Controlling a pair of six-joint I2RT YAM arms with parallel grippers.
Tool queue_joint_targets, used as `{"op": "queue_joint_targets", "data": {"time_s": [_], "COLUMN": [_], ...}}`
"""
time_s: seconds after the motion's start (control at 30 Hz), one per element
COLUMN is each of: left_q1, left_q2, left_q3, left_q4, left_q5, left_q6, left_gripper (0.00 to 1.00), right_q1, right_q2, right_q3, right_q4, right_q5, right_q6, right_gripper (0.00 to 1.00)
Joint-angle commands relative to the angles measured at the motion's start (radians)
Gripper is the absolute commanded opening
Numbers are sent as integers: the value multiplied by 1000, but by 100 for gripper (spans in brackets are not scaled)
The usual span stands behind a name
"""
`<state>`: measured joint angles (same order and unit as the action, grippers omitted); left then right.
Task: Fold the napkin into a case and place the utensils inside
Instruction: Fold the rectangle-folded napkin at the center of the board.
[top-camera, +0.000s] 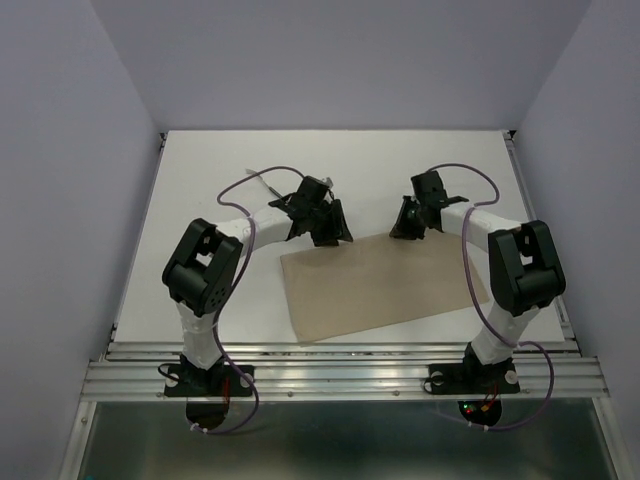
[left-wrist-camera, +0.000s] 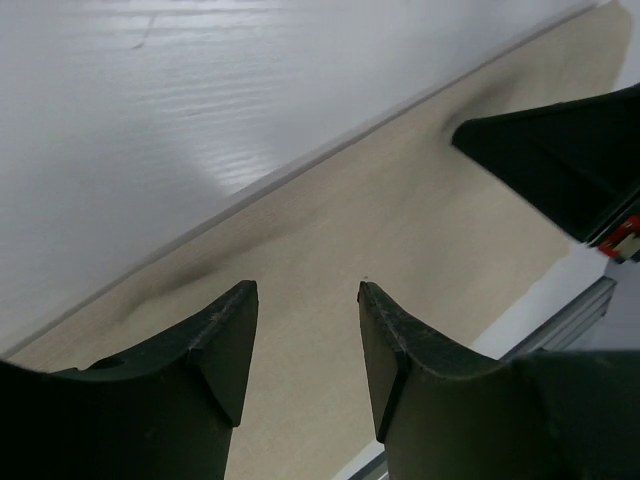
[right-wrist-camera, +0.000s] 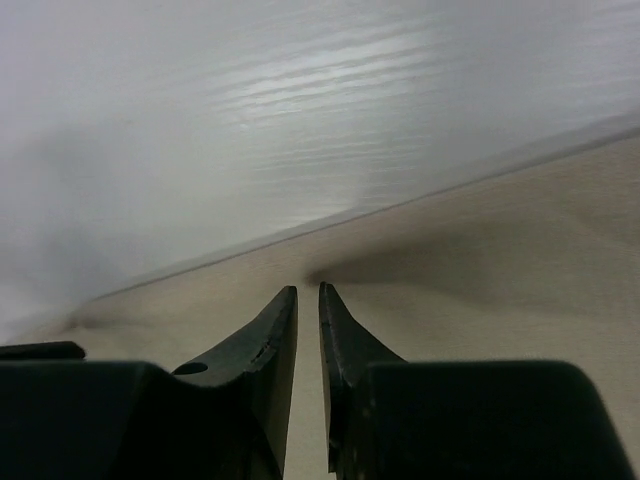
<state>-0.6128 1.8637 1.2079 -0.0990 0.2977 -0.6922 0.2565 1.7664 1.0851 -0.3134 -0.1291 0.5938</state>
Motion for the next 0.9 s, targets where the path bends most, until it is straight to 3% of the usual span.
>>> {"op": "queue_joint_targets", "data": {"time_s": [0.0,0.27,0.67,0.87], "left_q1": [-24,-27,-28,-27], "left_q2": [34,140,196,184], "left_q3": [94,142,121,87], "left_q4": [61,148,108,71], "left_q5": [47,92,21,0], "left_q6": [-43,-110,-96,-67], "left_gripper": [55,52,28,28], "right_q1": [59,122,122,24], "right_q2": [11,93,133,97], "right_q3": [75,118,82,55], "right_q4": [23,57,53,53], "right_q5": [-64,-121,-35,-24], "right_q6": [11,38,44,18], "right_gripper": [19,12,11,12]}}
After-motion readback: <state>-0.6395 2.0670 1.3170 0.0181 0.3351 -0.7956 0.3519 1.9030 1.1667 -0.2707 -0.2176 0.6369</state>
